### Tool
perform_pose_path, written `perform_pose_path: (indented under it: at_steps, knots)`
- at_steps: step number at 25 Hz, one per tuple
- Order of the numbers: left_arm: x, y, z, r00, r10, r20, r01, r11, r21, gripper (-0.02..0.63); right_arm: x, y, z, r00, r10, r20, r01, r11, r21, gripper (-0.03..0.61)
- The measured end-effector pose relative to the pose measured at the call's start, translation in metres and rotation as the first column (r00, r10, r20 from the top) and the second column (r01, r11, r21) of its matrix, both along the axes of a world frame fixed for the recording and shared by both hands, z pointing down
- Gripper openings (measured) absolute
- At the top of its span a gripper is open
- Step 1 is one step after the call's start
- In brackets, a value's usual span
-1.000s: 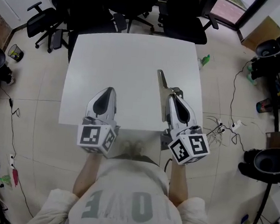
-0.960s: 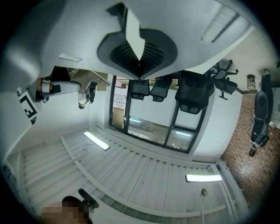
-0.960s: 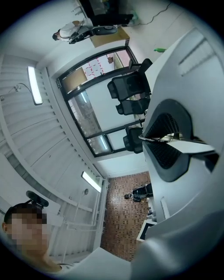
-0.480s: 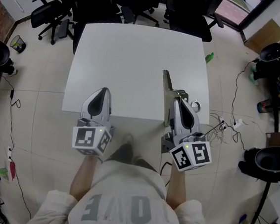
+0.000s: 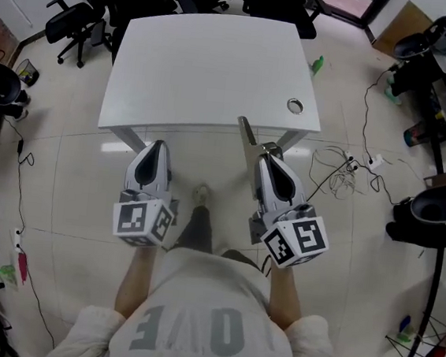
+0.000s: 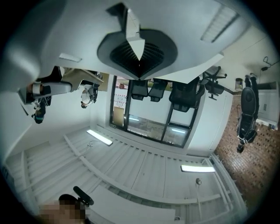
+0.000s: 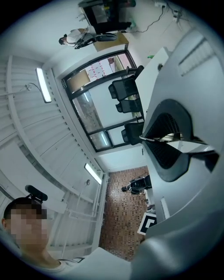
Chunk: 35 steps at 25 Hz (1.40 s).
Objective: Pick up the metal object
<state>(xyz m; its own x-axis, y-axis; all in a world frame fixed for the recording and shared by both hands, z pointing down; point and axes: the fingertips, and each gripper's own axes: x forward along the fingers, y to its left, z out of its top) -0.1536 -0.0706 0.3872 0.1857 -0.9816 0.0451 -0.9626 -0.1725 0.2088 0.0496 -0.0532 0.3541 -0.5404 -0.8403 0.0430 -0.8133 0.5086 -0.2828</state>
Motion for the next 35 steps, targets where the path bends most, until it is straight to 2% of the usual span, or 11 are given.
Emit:
perform_pose_path:
  at_steps: [5, 10, 16, 23, 35]
  knots:
    - [0.014, 0.071, -0.025, 1.000, 0.002, -0.001, -0.002, 1.000, 0.021, -0.002, 0.017, 0.070, -0.028, 0.999, -0.022, 0.026, 0.022, 1.000, 0.015, 0.031]
    - [0.009, 0.103, -0.055, 0.999, 0.022, 0.035, -0.025, 0.996, 0.085, -0.002, 0.011, 0.110, -0.049, 0.997, -0.009, 0.074, 0.006, 0.999, 0.053, 0.032]
    - [-0.009, 0.130, -0.076, 0.998, 0.045, 0.036, -0.050, 0.991, 0.126, -0.002, -0.005, 0.141, -0.053, 0.994, 0.025, 0.110, -0.029, 0.999, 0.038, 0.032]
    - [-0.030, 0.155, -0.075, 0.999, 0.046, 0.019, -0.048, 0.993, 0.108, -0.002, -0.030, 0.166, -0.050, 0.994, 0.021, 0.106, -0.024, 0.999, 0.030, 0.032]
    - [-0.018, 0.192, -0.074, 1.000, 0.021, 0.015, -0.023, 0.995, 0.099, -0.002, 0.000, 0.200, -0.052, 0.992, 0.053, 0.111, -0.056, 0.998, 0.019, 0.032]
